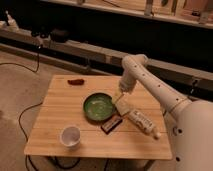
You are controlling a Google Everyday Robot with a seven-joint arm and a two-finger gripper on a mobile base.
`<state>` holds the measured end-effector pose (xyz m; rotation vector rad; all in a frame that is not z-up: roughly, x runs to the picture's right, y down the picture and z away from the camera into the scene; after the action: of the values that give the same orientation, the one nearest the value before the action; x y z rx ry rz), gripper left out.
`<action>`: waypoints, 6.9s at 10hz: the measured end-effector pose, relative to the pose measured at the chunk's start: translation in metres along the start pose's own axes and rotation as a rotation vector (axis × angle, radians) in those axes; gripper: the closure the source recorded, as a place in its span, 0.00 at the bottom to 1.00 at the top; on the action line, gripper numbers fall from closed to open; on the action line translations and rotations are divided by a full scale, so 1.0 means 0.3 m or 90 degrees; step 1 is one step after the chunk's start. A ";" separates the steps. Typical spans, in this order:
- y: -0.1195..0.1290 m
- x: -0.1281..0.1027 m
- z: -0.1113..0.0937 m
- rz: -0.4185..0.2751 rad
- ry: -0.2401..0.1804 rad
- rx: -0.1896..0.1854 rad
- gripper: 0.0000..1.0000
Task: Drag the ceramic bowl in a circle
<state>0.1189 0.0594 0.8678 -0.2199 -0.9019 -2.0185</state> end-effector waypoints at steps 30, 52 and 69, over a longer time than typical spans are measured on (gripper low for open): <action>-0.169 0.339 0.186 -0.135 0.018 0.075 0.79; -0.062 0.344 0.154 -0.010 0.008 0.115 0.79; -0.092 0.395 0.191 -0.016 0.087 -0.019 0.99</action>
<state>0.0170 0.0292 0.9502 -0.0855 -0.7925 -2.0446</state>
